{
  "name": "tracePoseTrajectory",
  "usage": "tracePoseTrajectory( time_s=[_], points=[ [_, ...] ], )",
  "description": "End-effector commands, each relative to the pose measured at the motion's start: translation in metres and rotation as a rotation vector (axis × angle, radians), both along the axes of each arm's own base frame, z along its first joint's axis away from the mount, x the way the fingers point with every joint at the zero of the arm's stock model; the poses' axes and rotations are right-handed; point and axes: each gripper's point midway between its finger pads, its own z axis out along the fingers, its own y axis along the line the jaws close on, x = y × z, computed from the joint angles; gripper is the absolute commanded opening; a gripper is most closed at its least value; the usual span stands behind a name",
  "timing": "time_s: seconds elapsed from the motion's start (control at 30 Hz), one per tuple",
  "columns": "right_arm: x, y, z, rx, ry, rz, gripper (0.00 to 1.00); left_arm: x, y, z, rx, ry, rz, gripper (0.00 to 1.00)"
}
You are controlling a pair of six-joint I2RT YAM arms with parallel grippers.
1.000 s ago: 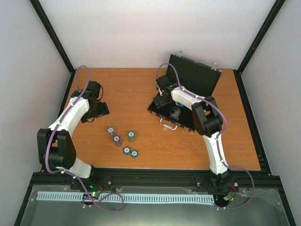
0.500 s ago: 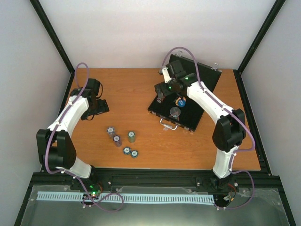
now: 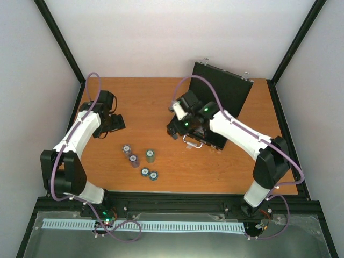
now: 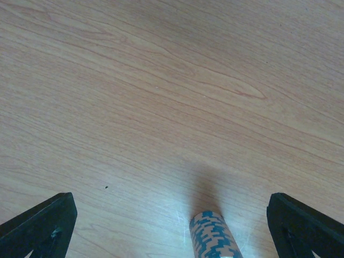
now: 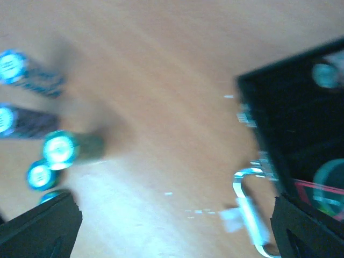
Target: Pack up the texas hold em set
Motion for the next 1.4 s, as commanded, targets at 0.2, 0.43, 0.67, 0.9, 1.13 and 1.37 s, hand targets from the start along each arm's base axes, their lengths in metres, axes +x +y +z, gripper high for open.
tracePoseTrajectory(
  time_s=[0.2, 0.43, 0.67, 0.9, 1.13, 1.37],
  points=[
    [-0.076, 0.077, -0.032, 0.044, 0.117, 0.206, 0.91, -0.006, -0.003, 0.019, -0.02, -0.059, -0.035, 1.0],
    [-0.079, 0.115, -0.06, 0.019, 0.15, 0.274, 0.87, -0.019, 0.004, 0.018, 0.013, -0.041, -0.025, 1.0],
    [-0.084, 0.139, -0.077, 0.01, 0.189, 0.323, 0.84, -0.021, 0.002, 0.017, 0.003, -0.038, -0.029, 1.0],
    [-0.087, 0.138, -0.103, -0.039, 0.224, 0.315, 0.77, -0.025, 0.004, 0.016, 0.011, -0.033, -0.031, 1.0],
    [-0.083, 0.136, -0.119, -0.074, 0.22, 0.297, 0.67, -0.029, 0.003, 0.016, 0.008, -0.036, -0.032, 1.0],
    [-0.076, 0.133, -0.125, -0.1, 0.183, 0.274, 0.44, -0.031, 0.003, 0.014, 0.003, -0.032, -0.032, 1.0]
  ],
)
